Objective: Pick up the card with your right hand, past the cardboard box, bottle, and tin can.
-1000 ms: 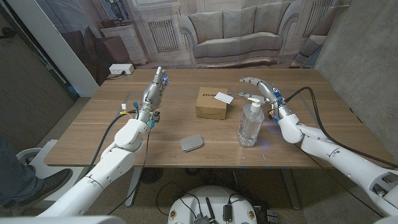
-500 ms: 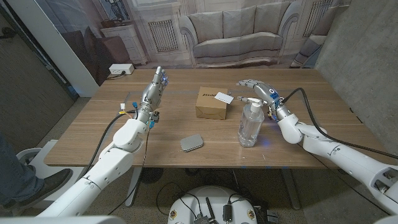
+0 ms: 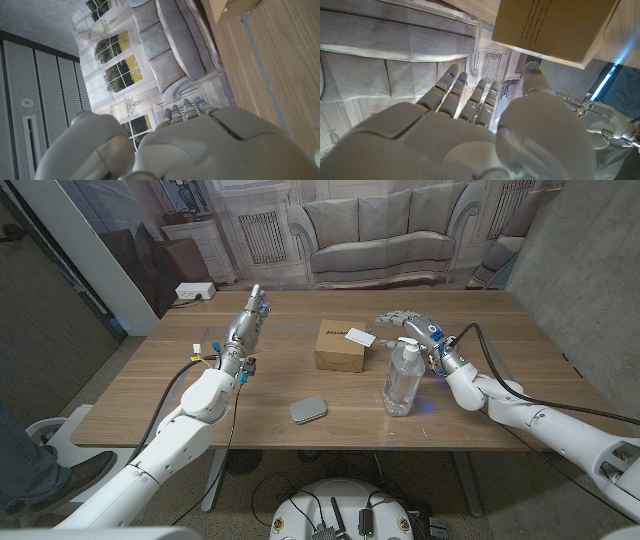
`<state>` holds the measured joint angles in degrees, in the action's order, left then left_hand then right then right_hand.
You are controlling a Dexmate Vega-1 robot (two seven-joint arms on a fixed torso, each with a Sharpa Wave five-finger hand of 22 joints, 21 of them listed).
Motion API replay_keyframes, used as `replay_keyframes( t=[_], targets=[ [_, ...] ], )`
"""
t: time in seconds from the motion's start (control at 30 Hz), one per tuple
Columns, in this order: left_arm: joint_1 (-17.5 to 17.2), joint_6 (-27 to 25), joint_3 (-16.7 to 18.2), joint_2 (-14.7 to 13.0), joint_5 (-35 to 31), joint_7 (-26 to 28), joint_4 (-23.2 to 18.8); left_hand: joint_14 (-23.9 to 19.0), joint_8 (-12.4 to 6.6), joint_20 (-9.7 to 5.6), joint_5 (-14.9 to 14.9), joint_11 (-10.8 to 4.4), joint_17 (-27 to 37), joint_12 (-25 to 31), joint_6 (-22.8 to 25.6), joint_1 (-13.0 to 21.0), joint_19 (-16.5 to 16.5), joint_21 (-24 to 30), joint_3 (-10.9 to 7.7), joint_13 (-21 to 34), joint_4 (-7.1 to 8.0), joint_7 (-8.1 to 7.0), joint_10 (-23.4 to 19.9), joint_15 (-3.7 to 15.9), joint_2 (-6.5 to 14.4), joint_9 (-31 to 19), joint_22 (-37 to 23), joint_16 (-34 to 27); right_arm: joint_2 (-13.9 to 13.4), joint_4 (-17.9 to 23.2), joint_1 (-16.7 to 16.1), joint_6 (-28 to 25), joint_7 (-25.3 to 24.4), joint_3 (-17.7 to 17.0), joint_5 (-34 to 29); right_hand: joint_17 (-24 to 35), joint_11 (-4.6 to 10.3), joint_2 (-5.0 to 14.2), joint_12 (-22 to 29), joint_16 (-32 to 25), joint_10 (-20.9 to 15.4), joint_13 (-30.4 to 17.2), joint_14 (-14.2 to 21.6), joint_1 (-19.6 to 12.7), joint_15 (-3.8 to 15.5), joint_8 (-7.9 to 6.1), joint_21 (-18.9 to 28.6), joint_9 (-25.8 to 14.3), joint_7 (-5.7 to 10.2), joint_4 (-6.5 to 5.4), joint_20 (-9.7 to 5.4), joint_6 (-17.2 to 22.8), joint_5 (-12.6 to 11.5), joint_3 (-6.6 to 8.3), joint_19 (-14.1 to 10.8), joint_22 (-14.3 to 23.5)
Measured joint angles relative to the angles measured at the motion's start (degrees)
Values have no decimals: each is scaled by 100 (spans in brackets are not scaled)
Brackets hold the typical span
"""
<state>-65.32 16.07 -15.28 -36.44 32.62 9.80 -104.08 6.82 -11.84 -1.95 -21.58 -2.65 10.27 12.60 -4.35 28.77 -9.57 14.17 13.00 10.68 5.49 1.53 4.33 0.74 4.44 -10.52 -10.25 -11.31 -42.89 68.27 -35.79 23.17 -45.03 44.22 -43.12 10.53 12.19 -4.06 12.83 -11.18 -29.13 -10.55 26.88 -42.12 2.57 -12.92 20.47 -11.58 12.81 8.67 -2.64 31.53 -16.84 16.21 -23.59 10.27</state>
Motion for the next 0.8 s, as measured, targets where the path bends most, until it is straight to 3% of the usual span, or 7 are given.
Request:
replay_keyframes(
  t=[0.8],
  targets=[
    [-374, -22, 204, -43, -140, 287, -355, 0, 0, 0, -23, 30, 0, -31, 0, 0, 0, -41, 5, 0, 6, 0, -30, 0, 0, 0, 0, 0, 85, -457, 435, 29, -147, 510, -326, 2, 0, -30, -44, 9, 62, 0, -55, -30, 12, 31, -57, 0, -1, -32, 0, 0, 0, -32, 0, 0]
  ],
)
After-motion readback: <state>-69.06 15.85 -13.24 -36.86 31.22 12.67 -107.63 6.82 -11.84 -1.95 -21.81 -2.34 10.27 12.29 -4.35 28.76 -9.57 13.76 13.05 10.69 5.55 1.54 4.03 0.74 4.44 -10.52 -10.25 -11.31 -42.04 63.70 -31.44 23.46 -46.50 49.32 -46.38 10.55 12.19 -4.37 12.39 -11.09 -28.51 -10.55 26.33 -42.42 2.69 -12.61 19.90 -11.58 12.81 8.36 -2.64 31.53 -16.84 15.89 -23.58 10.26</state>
